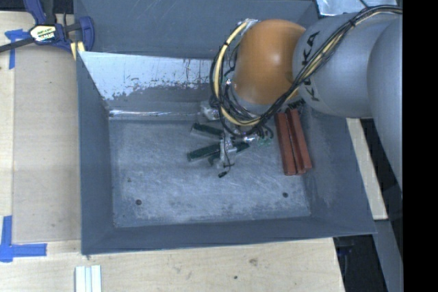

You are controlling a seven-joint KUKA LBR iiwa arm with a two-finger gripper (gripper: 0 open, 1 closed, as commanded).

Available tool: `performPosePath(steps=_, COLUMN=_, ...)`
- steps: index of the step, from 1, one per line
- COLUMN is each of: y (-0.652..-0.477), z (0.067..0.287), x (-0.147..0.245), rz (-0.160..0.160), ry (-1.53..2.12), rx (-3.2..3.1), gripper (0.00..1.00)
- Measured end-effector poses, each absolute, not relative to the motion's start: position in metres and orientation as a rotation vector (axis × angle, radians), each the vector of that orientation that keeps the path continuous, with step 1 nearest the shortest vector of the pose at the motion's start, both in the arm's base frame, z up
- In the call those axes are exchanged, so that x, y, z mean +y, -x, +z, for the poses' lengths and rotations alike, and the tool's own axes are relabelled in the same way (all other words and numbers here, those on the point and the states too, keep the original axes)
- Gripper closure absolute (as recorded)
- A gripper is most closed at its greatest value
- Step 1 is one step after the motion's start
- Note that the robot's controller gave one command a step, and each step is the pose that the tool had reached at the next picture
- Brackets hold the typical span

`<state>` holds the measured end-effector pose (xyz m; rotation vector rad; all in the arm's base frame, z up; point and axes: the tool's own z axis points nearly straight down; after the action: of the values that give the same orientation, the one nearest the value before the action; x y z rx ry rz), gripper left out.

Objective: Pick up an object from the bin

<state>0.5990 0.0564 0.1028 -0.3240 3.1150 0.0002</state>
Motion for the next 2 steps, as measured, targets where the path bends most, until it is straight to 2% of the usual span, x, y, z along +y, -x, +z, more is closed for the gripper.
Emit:
performPosePath(steps=1, y=-0.61, z=0.119, x=0.046, rz=0.0, ry=0.253, rx=3.125, gripper=0.0)
performPosePath(steps=2, y=-0.612, z=0.069, x=0.05, rz=0.001, ry=0.204, rx=3.138, gripper=0.0)
